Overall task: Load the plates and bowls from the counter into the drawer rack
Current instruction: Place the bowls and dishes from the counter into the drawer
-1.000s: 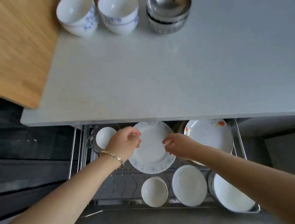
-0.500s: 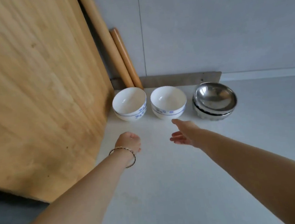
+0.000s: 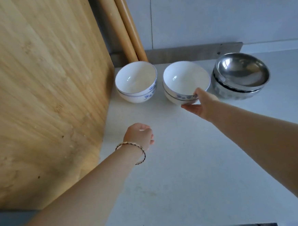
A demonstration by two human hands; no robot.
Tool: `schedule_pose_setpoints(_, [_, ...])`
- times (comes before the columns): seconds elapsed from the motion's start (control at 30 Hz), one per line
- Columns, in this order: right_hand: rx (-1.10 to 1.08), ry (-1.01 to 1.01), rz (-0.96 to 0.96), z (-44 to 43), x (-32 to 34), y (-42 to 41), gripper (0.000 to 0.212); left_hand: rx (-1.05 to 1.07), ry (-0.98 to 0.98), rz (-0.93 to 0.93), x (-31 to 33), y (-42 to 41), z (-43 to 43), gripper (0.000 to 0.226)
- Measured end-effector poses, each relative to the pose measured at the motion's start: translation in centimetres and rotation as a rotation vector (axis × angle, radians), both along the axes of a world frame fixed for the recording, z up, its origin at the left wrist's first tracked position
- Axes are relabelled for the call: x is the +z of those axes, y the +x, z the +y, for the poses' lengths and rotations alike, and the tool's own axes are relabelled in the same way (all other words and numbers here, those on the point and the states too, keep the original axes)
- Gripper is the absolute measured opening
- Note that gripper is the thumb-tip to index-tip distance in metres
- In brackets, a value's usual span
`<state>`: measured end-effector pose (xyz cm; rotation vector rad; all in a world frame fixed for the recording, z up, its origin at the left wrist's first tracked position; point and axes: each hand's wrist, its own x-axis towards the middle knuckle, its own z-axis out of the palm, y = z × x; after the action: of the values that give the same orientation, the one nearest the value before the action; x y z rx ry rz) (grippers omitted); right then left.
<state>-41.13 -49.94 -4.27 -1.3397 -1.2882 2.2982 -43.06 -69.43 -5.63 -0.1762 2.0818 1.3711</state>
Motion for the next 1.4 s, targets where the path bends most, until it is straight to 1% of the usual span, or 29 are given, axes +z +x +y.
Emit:
schedule_pose_setpoints(0.03, [0.053, 0.009, -0.011, 0.2, 0.2, 1.2, 0.012, 0.020, 0.030, -0.004, 0.5, 0.4, 0.3, 0.010])
schedule_pose_setpoints(0.07, [0.106, 0.017, -0.020, 0.3, 0.5, 2.7, 0.008, 0.048, 0.076, -0.013, 1.1, 0.9, 0.7, 0.013])
schedule_pose_setpoints(0.13, [0.202, 0.025, -0.037, 0.9, 1.3, 6.3, 0.005, 0.077, 0.166, -0.038, 2.6, 2.1, 1.3, 0.038])
schedule_pose_setpoints(0.17, [0.253, 0.025, -0.053, 1.1, 1.9, 8.3, 0.006, 0.056, 0.185, -0.052, 3.4, 2.9, 1.6, 0.051])
schedule_pose_setpoints(0.2, [0.313, 0.029, -0.082, 1.3, 2.5, 10.6, 0.010, 0.012, 0.187, -0.076, 4.2, 4.0, 1.8, 0.060])
schedule_pose_setpoints(0.23, [0.375, 0.038, -0.114, 1.4, 3.0, 13.0, 0.016, -0.044, 0.187, -0.111, 5.1, 5.4, 2.0, 0.061])
schedule_pose_setpoints(0.27, [0.426, 0.042, -0.140, 1.4, 3.5, 15.4, 0.019, -0.105, 0.187, -0.151, 5.8, 6.9, 2.2, 0.054])
schedule_pose_setpoints(0.3, [0.462, 0.038, -0.157, 1.3, 4.0, 17.8, 0.018, -0.167, 0.178, -0.178, 6.4, 8.7, 2.4, 0.039])
schedule_pose_setpoints(0.33, [0.489, 0.028, -0.171, 1.2, 4.5, 20.3, 0.016, -0.221, 0.144, -0.180, 6.8, 10.8, 2.5, 0.026])
schedule_pose_setpoints(0.37, [0.508, 0.013, -0.180, 1.1, 4.8, 22.9, 0.016, -0.255, 0.102, -0.162, 6.9, 12.9, 2.6, 0.017])
schedule_pose_setpoints(0.43, [0.557, 0.010, -0.190, 1.3, 5.3, 27.8, 0.019, -0.272, 0.062, -0.140, 6.5, 17.2, 2.6, 0.017])
schedule_pose_setpoints(0.5, [0.610, 0.039, -0.210, 1.4, 5.3, 32.6, 0.021, -0.282, 0.077, -0.155, 5.9, 21.8, 2.5, 0.017])
schedule_pose_setpoints(0.57, [0.640, 0.074, -0.257, 1.8, 5.0, 37.1, 0.023, -0.287, 0.069, -0.169, 4.8, 26.2, 2.6, 0.026])
schedule_pose_setpoints(0.63, [0.675, 0.111, -0.329, 2.1, 4.1, 41.1, 0.033, -0.295, 0.028, -0.191, 3.3, 30.4, 2.9, 0.032])
schedule_pose_setpoints(0.7, [0.732, 0.143, -0.426, 2.2, 2.2, 44.3, 0.045, -0.303, -0.018, -0.234, 1.3, 34.1, 3.3, 0.028])
schedule_pose_setpoints(0.77, [0.738, 0.163, -0.549, 2.0, -0.9, 46.9, 0.042, -0.313, -0.081, -0.281, -1.1, 37.5, 3.9, 0.028])
schedule_pose_setpoints(0.83, [0.750, 0.231, -0.674, 1.9, -4.3, 49.0, 0.038, -0.312, -0.140, -0.319, -3.6, 40.2, 4.8, 0.031])
schedule_pose_setpoints(0.9, [0.784, 0.287, -0.764, 1.8, -7.4, 50.3, 0.042, -0.305, -0.182, -0.366, -6.2, 42.2, 5.5, 0.038])
schedule_pose_setpoints(1.03, [0.818, 0.345, -0.860, 1.7, -11.3, 51.2, 0.040, -0.283, -0.256, -0.471, -11.4, 44.3, 6.4, 0.042])
schedule_pose_setpoints(1.13, [0.908, 0.408, -0.961, 1.8, -13.1, 51.0, 0.040, -0.319, -0.357, -0.455, -14.3, 45.1, 7.0, 0.041])
schedule_pose_setpoints(1.23, [1.034, 0.487, -1.056, 2.3, -14.3, 50.7, 0.038, -0.482, -0.493, -0.353, -16.1, 45.4, 7.5, 0.040])
schedule_pose_setpoints(1.3, [1.120, 0.547, -1.102, 2.7, -14.8, 50.7, 0.037, -0.529, -0.522, -0.355, -16.9, 45.4, 7.8, 0.040])
schedule_pose_setpoints(1.4, [1.260, 0.670, -1.125, 3.0, -15.5, 51.0, 0.037, -0.545, -0.539, -0.366, -17.5, 45.4, 8.1, 0.040])
